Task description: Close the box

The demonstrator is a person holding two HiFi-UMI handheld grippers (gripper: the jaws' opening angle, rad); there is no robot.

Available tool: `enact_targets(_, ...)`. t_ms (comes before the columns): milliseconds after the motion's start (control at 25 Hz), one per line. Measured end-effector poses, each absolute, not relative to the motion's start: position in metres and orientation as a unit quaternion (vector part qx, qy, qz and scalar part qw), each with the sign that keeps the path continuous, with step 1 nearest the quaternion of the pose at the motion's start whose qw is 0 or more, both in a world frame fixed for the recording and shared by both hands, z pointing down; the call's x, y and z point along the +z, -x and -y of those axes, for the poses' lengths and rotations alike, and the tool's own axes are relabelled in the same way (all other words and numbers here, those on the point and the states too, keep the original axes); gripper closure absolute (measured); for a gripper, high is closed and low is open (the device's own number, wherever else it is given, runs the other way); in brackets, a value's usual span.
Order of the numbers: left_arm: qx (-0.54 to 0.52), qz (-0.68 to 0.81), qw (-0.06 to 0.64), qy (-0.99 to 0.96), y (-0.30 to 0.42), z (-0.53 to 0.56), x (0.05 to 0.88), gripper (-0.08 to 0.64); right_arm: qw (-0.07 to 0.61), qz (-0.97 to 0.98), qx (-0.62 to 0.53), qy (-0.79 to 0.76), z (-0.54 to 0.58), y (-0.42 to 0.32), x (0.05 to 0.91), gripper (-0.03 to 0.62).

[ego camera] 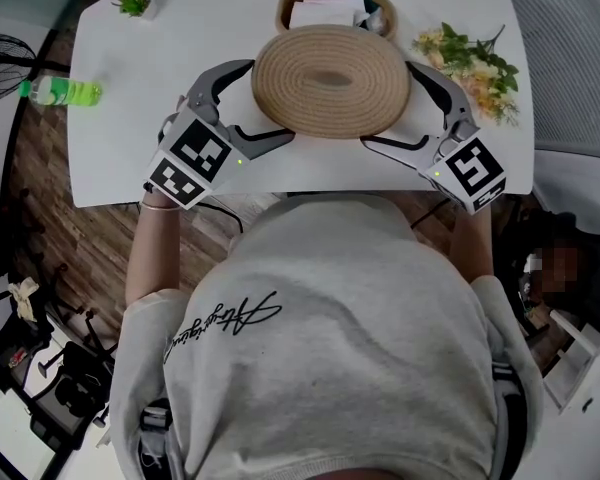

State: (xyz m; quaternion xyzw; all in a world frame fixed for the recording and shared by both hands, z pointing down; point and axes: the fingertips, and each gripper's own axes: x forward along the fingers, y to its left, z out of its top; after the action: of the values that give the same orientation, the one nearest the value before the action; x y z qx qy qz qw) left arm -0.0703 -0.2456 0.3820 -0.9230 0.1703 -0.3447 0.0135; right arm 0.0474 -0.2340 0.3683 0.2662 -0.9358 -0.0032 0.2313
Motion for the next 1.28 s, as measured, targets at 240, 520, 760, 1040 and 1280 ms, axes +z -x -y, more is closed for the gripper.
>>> enact_targets(240, -0.341, -0.182, 0.016, 0.922, 0.067, 0.253, 0.376, 0.076, 0.232, 0.938, -0.015, -0.257, 0.244, -0.051, 0.362, 0.044)
enact_targets(520, -0.342, -0.192, 0.017, 0.92, 0.064, 0.264, 0.374, 0.076, 0.233, 0.94, -0.018, -0.25, 0.258, -0.055, 0.361, 0.044)
enact_targets(760, -0.341, -0.197, 0.013, 0.919, 0.056, 0.276, 0.376, 0.076, 0.236, 0.94, -0.02, -0.244, 0.27, -0.062, 0.362, 0.044)
enact_targets(1040, -0.344, -0.201, 0.005, 0.917, 0.048, 0.29, 0.381, 0.077, 0.241, 0.941, -0.02, -0.238, 0.286, -0.071, 0.365, 0.044)
enact_targets(1280, -0.342, -0.203, -0.004, 0.917, 0.044, 0.305, 0.385, 0.077, 0.242, 0.942, -0.02, -0.233, 0.302, -0.074, 0.367, 0.044)
